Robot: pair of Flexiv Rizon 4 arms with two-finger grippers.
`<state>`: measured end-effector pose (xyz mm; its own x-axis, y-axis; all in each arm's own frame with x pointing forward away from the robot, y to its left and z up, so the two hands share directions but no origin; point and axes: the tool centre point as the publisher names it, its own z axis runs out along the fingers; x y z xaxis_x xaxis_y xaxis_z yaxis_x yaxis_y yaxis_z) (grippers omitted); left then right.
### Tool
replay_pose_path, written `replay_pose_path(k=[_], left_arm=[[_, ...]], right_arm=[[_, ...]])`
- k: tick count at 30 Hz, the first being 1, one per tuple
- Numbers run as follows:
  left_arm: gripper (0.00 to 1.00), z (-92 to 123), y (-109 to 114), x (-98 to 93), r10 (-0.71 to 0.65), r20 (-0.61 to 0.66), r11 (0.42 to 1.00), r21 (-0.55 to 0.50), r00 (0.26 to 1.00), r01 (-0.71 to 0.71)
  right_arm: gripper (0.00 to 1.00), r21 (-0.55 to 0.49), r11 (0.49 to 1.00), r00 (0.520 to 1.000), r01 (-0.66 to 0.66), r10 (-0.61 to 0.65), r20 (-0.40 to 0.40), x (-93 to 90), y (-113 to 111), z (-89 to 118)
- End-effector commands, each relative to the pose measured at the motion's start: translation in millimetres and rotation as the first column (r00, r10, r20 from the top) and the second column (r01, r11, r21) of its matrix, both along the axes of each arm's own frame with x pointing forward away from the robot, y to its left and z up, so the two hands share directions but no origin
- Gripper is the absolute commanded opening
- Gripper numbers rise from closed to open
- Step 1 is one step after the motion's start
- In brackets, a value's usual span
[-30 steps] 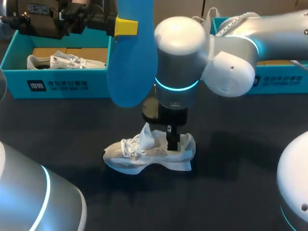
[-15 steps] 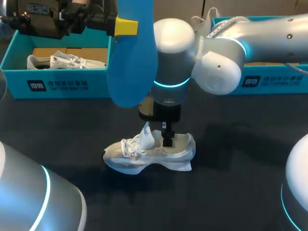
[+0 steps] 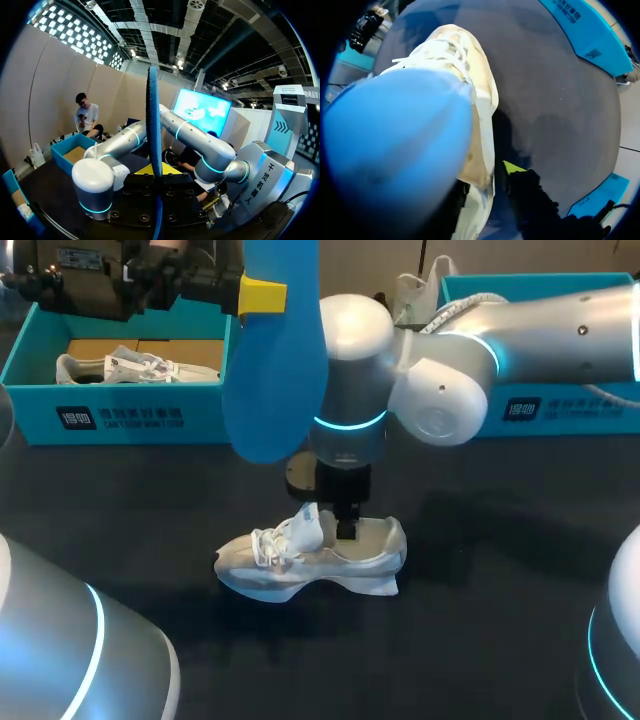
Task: Take the shoe out of the shoebox, open the shoe tongue, remove and reinsert the insole, then place the shoe into the shoebox
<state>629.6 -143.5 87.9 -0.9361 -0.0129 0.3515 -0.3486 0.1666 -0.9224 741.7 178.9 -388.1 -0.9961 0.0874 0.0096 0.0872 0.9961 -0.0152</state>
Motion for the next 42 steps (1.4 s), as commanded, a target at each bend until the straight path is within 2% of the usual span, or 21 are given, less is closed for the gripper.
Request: replay_pose_path(k=[1,16,26,30,37,38,42], left_arm=[[0.0,0.4,-2.0,1.5,-0.001,0.0,1.0,0.002,1.0,0.001],[0.0,0.4,-2.0,1.5,-0.001,0.0,1.0,0.002,1.0,0.001],[0.0,0.4,-2.0,1.5,-0.001,0.0,1.0,0.002,1.0,0.001],[0.0,0.4,-2.0,1.5,-0.001,0.0,1.0,0.002,1.0,0.001],[0.0,0.4,-2.0,1.5,-0.001,0.0,1.0,0.002,1.0,0.001],[0.0,0.4,-2.0,1.5,-0.001,0.0,1.0,0.002,1.0,0.001],[0.0,0.4,-2.0,1.5,-0.001,0.0,1.0,0.002,1.0,0.001]], right_arm=[[0.0,-0.003,1.0,1.0,0.0,0.0,0.006,-0.6,2.0,1.1],[0.0,0.01,0.999,0.999,0.044,-0.044,-0.015,-10.9,-1.5,20.5],[0.0,0.006,0.971,0.971,0.238,-0.238,-0.026,-22.0,-12.4,40.7],[0.0,0.011,0.929,0.929,0.369,-0.369,-0.017,-27.1,-14.9,48.3],[0.0,0.042,0.806,0.807,0.59,-0.591,0.008,-34.2,-13.3,55.5],[0.0,0.058,0.764,0.765,0.643,-0.644,0.005,-35.4,-10.6,56.0],[0.0,0.076,0.667,0.669,0.741,-0.743,-0.001,-39.7,-8.7,56.5]])
